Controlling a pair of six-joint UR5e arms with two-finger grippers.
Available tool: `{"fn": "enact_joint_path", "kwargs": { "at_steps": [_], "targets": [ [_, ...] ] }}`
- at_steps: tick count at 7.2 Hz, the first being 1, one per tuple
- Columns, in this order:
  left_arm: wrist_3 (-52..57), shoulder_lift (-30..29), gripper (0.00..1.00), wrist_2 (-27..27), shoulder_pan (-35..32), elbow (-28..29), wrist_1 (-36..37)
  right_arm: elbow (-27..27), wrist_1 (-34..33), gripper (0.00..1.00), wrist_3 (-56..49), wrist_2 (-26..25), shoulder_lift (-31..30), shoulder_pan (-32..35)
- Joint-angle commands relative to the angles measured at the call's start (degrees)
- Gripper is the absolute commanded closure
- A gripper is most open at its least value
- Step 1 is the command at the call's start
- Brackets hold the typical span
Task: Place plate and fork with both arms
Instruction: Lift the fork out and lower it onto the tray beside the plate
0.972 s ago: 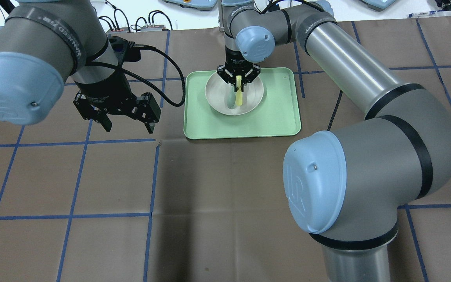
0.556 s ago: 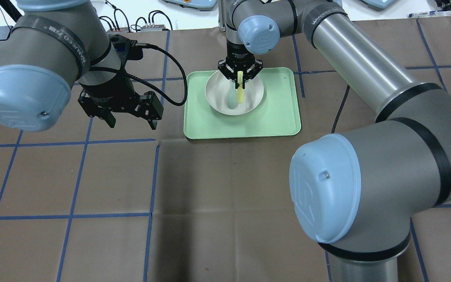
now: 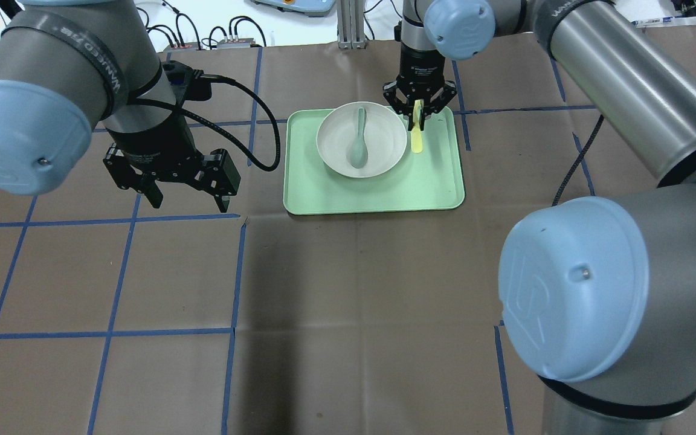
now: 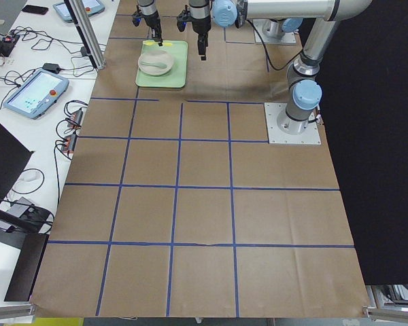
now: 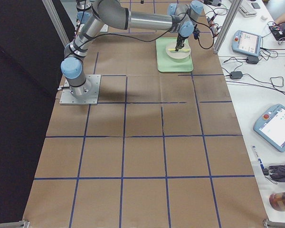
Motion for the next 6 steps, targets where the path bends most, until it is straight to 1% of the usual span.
{"fn": "enact_joint_path", "kwargs": {
  "at_steps": [1, 2, 3, 4, 5, 6],
  "targets": [
    [-0.16, 0.09, 0.00, 0.57, -0.13, 1.85, -1.17, 5.63, -5.18, 1.00, -4.05, 0.19, -0.94, -3.09],
    [-0.33, -0.17, 0.00, 0.57, -0.13, 3.42, -3.61, 8.97, -9.57, 1.00, -4.24, 0.36, -0.16, -3.18],
    [-0.42, -0.61, 0.00, 0.57, -0.13, 3.96, -3.72, 11.09, -14.58, 1.00, -3.80, 0.36, 0.81, -3.09],
    [-0.94, -0.61, 0.00, 0.48, -0.30, 3.97, -3.64, 12.15, -17.41, 1.00, -4.06, 0.45, 1.95, -3.09],
    [-1.21, -0.87, 0.00, -0.13, -0.48, 3.97, -3.11, 12.17, -17.53, 0.99, -3.80, 0.36, 2.48, -3.09],
    [-1.04, -0.70, 0.00, -0.13, -0.48, 3.79, -3.11, 12.17, -17.44, 0.83, -3.80, 0.10, 2.31, -3.09]
  ]
}}
